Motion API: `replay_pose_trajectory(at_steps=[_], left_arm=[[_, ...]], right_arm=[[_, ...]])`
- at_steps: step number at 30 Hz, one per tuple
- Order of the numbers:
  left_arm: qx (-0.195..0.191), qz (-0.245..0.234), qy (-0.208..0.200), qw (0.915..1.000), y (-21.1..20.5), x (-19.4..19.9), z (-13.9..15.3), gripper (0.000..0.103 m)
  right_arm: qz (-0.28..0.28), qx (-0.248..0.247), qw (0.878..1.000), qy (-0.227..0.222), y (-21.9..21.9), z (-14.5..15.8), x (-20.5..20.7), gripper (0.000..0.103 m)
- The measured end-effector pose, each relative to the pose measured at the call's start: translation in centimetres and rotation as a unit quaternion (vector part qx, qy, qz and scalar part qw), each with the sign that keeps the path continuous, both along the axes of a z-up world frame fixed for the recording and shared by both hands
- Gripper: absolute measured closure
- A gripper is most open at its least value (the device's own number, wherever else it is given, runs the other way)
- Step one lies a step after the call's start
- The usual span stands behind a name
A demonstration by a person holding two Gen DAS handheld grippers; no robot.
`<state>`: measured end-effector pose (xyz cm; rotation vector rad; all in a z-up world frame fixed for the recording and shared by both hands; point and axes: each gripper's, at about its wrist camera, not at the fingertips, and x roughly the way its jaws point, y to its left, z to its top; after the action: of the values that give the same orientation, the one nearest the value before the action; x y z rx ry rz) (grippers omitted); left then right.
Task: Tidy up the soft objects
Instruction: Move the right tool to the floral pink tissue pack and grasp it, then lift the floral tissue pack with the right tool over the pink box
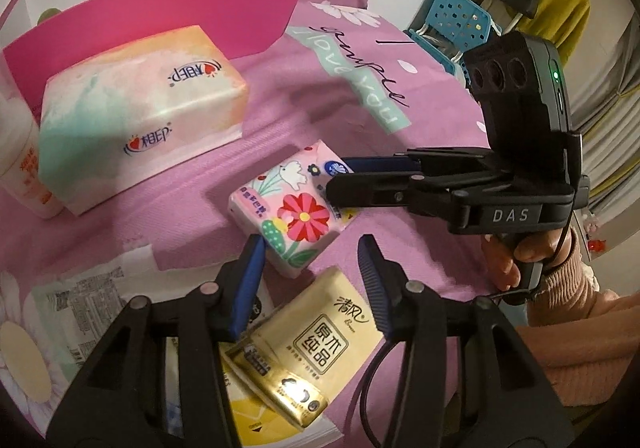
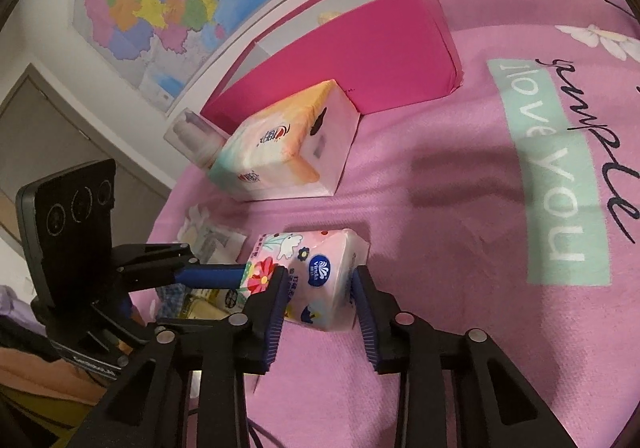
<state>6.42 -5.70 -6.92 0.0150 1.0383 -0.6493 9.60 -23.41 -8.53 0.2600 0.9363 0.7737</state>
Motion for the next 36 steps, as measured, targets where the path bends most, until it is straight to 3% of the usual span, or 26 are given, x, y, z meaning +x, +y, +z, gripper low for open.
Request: replay_pose_trajectory(at_steps=[18, 36], left_arm=[[-0.01, 0.004, -0.069, 0.9976, -0.3, 0.3, 4.5, 0.053], [-0.012, 0.022, -0.125, 0.9918, -0.7, 2.5, 8.6, 0.053]], right_arm=[[-0.018, 0.011, 0.998, -0.067, -0.5, 4.9, -0.7, 0.073], [-0.021, 0.02, 0.992, -0.12, -0.6, 9.1, 1.2, 0.073]])
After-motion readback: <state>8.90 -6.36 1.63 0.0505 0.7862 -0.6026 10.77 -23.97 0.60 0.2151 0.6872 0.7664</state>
